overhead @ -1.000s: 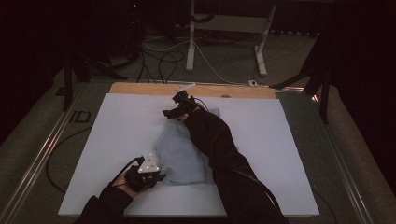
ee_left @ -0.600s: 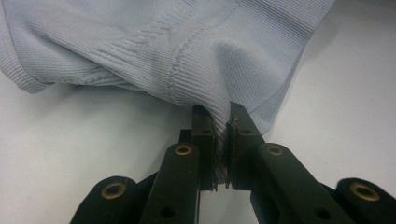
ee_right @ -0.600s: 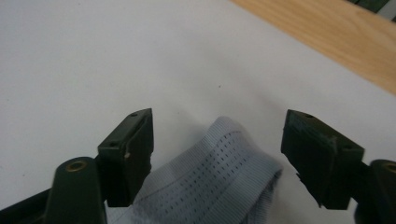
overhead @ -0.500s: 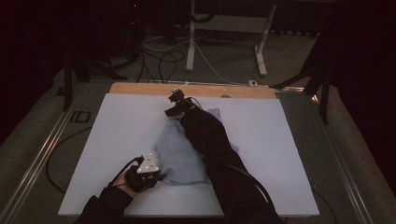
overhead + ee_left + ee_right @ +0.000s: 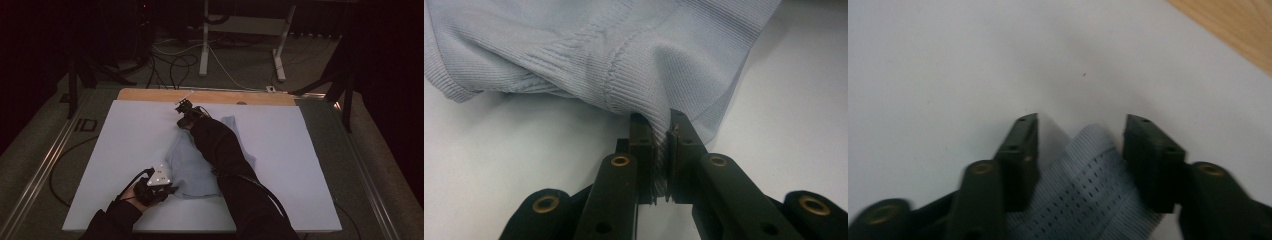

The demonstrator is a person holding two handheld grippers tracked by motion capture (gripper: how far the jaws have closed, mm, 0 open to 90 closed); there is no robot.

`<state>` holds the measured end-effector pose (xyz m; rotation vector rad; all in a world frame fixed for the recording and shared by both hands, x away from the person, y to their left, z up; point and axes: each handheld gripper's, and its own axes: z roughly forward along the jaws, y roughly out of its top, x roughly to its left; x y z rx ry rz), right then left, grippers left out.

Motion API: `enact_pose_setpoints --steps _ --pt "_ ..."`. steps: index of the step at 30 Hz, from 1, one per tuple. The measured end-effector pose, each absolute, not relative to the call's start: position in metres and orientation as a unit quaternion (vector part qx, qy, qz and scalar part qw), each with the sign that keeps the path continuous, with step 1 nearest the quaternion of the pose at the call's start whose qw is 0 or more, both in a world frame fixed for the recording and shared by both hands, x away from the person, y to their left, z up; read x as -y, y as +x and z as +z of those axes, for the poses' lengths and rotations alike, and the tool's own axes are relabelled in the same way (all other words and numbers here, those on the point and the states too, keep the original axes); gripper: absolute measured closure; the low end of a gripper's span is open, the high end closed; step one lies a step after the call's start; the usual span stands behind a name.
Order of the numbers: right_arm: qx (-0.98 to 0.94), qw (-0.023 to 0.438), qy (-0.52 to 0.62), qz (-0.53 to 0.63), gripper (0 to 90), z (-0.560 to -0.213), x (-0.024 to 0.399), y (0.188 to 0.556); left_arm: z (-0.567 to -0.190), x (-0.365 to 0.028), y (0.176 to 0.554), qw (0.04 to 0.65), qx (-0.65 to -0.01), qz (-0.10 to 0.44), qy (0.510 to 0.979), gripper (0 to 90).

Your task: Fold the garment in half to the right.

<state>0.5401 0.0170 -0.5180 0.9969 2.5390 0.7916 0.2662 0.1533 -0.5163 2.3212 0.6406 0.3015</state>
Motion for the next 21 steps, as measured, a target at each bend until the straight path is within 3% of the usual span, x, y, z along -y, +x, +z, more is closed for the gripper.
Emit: enact_pose_setpoints --steps 4,9,21 --pt "-0.887 0.158 0.343 0.265 72.5 -0.516 -0.017 0.54 -0.516 -0.153 0.266 0.347 -0.246 0.118 0.897 85.2" --pt "-0.886 0.154 0.352 0.259 82.3 -0.515 -0.017 0.54 -0.516 -0.153 0.267 0.348 -0.247 0.116 0.897 85.3" --pt "-0.895 0.152 0.324 0.266 85.1 -0.5 -0.015 0.536 -0.514 -0.151 0.264 0.349 -0.237 0.119 0.899 85.4"
